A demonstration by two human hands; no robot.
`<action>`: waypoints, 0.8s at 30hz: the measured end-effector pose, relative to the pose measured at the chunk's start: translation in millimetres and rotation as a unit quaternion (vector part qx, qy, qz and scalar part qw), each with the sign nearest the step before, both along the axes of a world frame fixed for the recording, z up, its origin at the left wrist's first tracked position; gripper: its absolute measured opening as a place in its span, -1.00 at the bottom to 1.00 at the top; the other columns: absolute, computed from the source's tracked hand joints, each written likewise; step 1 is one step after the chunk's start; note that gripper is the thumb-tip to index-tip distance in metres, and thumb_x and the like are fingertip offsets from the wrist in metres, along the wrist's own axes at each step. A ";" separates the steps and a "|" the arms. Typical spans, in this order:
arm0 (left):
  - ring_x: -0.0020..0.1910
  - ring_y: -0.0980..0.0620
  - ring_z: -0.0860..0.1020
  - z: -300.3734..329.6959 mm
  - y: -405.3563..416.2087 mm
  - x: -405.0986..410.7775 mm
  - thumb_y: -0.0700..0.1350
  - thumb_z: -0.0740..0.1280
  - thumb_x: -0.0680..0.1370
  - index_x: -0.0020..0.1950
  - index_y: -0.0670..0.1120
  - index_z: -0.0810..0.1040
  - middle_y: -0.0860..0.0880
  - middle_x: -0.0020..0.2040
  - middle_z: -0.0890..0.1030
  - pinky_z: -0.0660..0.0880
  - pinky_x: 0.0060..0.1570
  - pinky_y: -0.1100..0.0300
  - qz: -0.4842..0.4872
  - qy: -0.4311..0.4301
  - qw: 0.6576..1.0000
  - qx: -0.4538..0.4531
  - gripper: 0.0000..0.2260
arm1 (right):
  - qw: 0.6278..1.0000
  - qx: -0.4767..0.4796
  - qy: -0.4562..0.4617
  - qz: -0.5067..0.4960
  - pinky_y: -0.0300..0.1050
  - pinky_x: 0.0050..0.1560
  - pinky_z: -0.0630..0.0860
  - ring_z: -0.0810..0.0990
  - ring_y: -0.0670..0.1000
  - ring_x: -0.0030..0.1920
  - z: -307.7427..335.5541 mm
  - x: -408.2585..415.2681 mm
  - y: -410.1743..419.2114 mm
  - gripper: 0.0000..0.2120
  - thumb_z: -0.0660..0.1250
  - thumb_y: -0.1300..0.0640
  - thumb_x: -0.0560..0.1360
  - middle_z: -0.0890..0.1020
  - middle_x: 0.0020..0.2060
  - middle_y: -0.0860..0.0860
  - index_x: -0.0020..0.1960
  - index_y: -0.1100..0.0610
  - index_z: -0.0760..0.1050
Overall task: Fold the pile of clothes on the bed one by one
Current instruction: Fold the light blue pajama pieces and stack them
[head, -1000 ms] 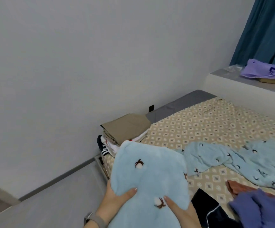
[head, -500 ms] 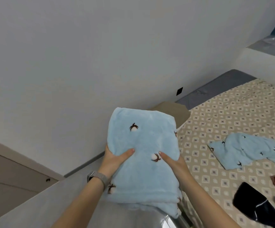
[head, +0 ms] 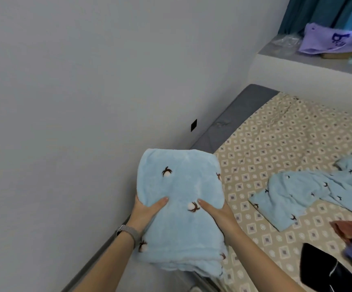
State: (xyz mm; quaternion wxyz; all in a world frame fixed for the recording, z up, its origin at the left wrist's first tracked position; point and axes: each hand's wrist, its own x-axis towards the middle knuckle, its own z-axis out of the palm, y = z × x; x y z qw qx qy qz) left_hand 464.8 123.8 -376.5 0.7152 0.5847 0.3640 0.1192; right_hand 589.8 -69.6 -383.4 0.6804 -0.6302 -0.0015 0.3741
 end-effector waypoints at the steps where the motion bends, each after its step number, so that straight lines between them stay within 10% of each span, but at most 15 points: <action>1: 0.12 0.08 0.62 -4.3 9.7 13.9 0.04 0.65 0.22 0.33 0.06 0.46 0.07 0.19 0.63 0.61 0.03 0.12 -0.013 0.009 1.000 -0.003 -0.27 | 1.000 0.001 0.002 -0.011 -0.15 -0.03 0.60 0.68 -0.09 0.03 -3.0 9.4 5.2 -0.48 0.59 0.07 0.32 0.69 0.05 -0.12 0.24 -0.03 0.53; 24: 0.13 0.14 0.61 -189.9 175.6 227.7 0.03 0.57 0.33 0.37 0.05 0.44 0.10 0.18 0.63 0.56 -0.02 0.27 -0.285 0.181 0.931 -0.136 -0.36 | 0.983 -0.094 0.076 -0.139 -0.06 0.09 0.57 0.64 -0.08 0.11 -180.9 143.4 124.5 -0.30 0.65 -0.07 0.19 0.65 0.13 -0.14 0.26 -0.16 0.46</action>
